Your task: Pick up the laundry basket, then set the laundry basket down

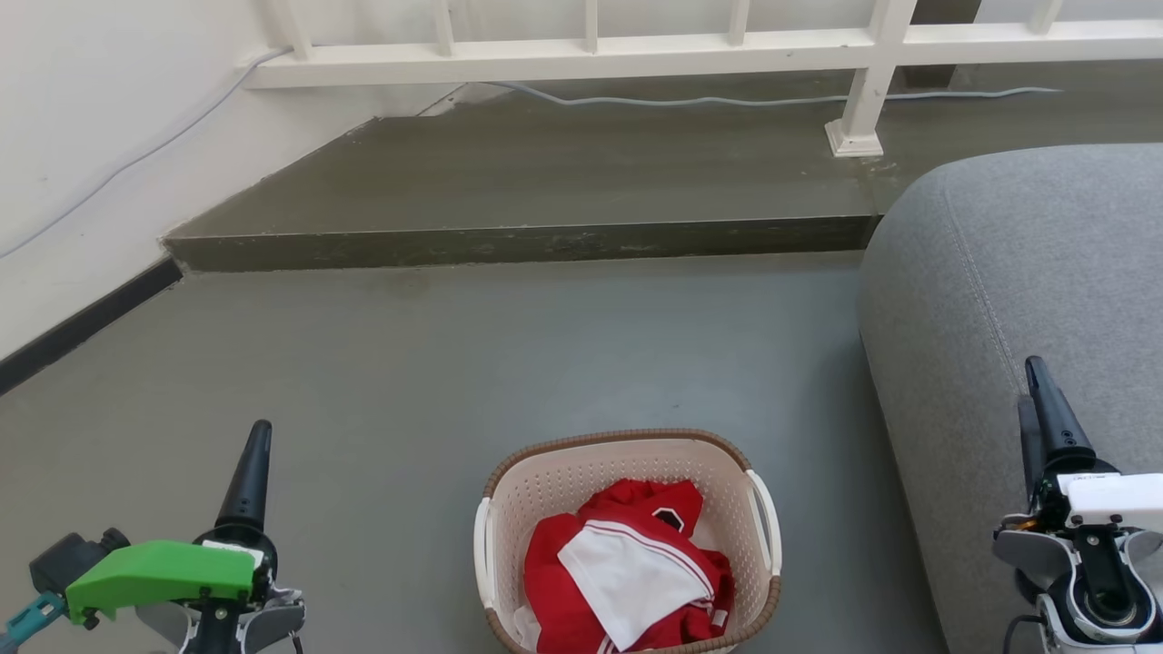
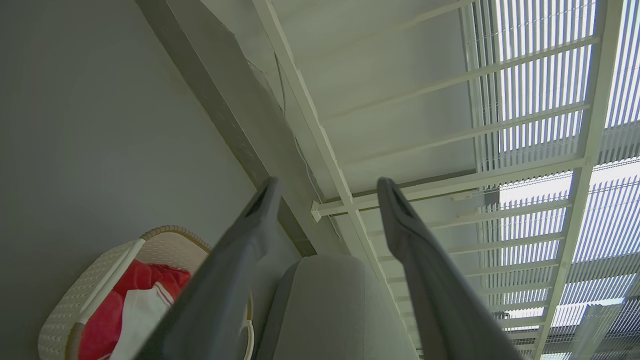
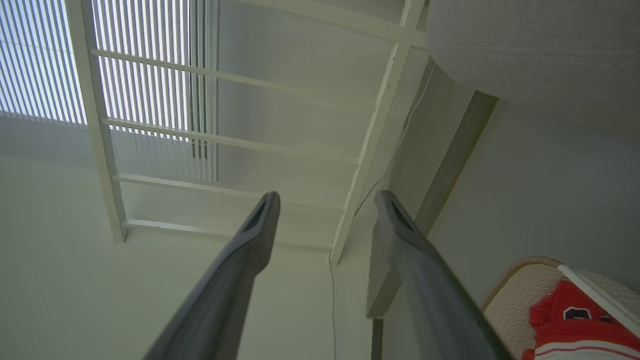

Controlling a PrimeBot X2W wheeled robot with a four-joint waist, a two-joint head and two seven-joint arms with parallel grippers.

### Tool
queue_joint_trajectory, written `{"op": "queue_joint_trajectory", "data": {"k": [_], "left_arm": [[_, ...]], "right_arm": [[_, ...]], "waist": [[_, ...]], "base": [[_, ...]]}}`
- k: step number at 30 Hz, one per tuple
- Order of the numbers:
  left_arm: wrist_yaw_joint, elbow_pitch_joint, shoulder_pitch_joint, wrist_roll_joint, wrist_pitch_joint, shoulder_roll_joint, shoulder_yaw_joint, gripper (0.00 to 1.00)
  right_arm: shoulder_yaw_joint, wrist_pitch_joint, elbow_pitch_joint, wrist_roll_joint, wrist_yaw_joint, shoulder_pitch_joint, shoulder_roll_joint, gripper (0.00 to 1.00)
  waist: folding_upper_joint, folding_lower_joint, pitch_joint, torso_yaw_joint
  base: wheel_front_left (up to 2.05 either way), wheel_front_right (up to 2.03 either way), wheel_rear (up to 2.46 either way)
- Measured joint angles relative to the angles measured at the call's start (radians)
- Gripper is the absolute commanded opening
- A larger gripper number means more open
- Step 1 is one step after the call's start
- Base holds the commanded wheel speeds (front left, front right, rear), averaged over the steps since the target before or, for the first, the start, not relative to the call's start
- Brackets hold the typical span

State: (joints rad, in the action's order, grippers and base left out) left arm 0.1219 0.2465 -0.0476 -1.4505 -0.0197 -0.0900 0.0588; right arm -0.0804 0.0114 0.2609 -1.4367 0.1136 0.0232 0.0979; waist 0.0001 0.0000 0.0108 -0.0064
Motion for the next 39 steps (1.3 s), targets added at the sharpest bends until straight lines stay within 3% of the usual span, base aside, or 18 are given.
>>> {"op": "queue_joint_trajectory", "data": {"k": [8, 25, 39], "left_arm": [[-0.009, -0.007, -0.023, 0.14, -0.027, -0.023, 0.03, 1.0], [-0.072, -0.062, -0.055, 0.494, -0.079, -0.052, 0.116, 1.0], [-0.115, -0.069, -0.056, 0.694, -0.119, -0.055, 0.183, 1.0]], "right_arm": [[0.03, 0.025, -0.024, 0.165, -0.002, 0.009, 0.038, 1.0], [0.112, 0.08, -0.077, 0.522, -0.073, 0.01, 0.094, 1.0], [0.159, 0.122, -0.112, 0.74, -0.117, 0.01, 0.104, 1.0]], "waist": [[0.0, 0.0, 0.002, -0.002], [0.0, 0.0, -0.002, -0.007], [0.0, 0.0, -0.003, -0.015]], "base": [[0.0, 0.0, 0.0], [0.0, 0.0, 0.0], [0.0, 0.0, 0.0]]}}
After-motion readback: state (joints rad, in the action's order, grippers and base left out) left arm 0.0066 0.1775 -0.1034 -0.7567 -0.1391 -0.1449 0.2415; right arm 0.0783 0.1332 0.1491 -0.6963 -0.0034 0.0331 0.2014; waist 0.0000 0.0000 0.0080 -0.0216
